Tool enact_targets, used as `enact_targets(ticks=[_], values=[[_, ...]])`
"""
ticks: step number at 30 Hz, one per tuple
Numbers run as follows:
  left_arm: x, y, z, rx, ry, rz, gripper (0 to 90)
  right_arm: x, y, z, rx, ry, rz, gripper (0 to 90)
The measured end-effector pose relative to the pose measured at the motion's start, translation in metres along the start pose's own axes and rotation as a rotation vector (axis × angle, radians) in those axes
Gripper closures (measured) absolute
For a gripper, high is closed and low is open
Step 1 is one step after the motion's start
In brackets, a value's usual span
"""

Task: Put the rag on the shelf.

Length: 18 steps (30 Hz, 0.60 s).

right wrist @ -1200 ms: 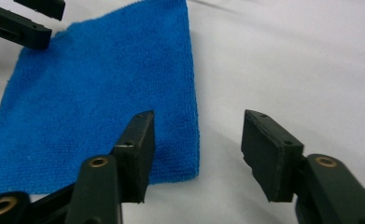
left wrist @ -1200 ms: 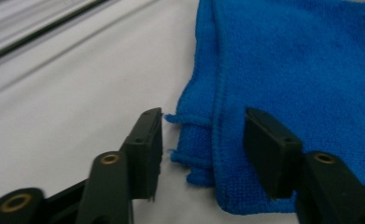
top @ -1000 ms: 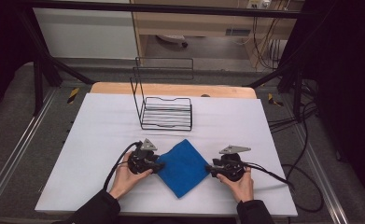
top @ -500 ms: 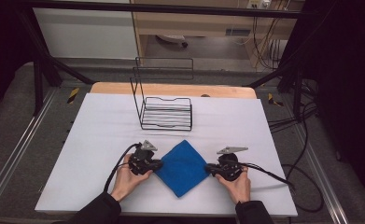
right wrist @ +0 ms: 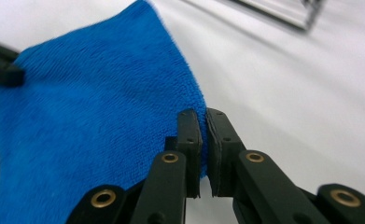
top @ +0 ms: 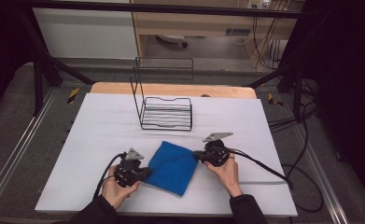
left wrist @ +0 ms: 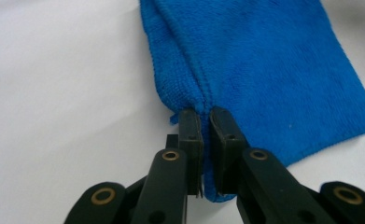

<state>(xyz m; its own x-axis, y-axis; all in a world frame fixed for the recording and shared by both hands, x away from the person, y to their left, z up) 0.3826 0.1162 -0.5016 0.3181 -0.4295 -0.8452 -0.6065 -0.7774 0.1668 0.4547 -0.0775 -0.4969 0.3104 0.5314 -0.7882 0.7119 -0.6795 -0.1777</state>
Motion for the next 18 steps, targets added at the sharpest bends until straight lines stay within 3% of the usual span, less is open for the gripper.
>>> enact_targets(ticks=[4,7,8,10,12,15,16,18], values=[[-0.002,-0.003,0.006,-0.019,0.018,-0.016,82.9,0.026,-0.004,-0.019,-0.093,-0.007,0.033,84.0],[0.002,-0.006,0.006,-0.013,0.021,-0.023,81.4,0.031,-0.002,-0.021,-0.092,0.024,0.076,72.8],[0.003,-0.006,0.007,-0.012,0.024,-0.021,81.4,0.031,-0.002,-0.021,-0.092,0.024,0.076,72.8],[0.003,-0.01,0.006,-0.003,0.034,-0.021,74.4,0.02,-0.004,-0.017,-0.106,0.058,0.109,55.0],[0.001,-0.013,0.005,0.009,0.051,-0.023,67.8,0.005,-0.01,-0.015,-0.102,0.095,0.113,46.8],[-0.006,-0.017,0.002,0.036,0.08,-0.016,57.0,-0.012,-0.027,-0.004,-0.053,0.122,0.047,42.8],[-0.008,-0.019,0.001,0.043,0.086,-0.014,57.0,-0.012,-0.027,-0.004,-0.053,0.122,0.047,42.8],[-0.012,-0.022,-0.001,0.057,0.107,-0.005,46.1,-0.019,-0.041,0.012,-0.04,0.102,0.031,39.1]])
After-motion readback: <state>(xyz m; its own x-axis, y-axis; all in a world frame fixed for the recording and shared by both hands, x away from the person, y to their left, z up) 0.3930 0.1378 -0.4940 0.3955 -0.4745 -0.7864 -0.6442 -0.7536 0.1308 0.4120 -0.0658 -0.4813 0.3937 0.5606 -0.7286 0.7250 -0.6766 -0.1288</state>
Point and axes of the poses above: each handheld gripper's, and its own axes: x roughly forward along the jaws, z roughly out of its underside, y roughly to its right, the point moved 10 cm from there along x, roughly forward along the jaws, and after that the axes turned 10 degrees about -y, right-handed, at the moved point
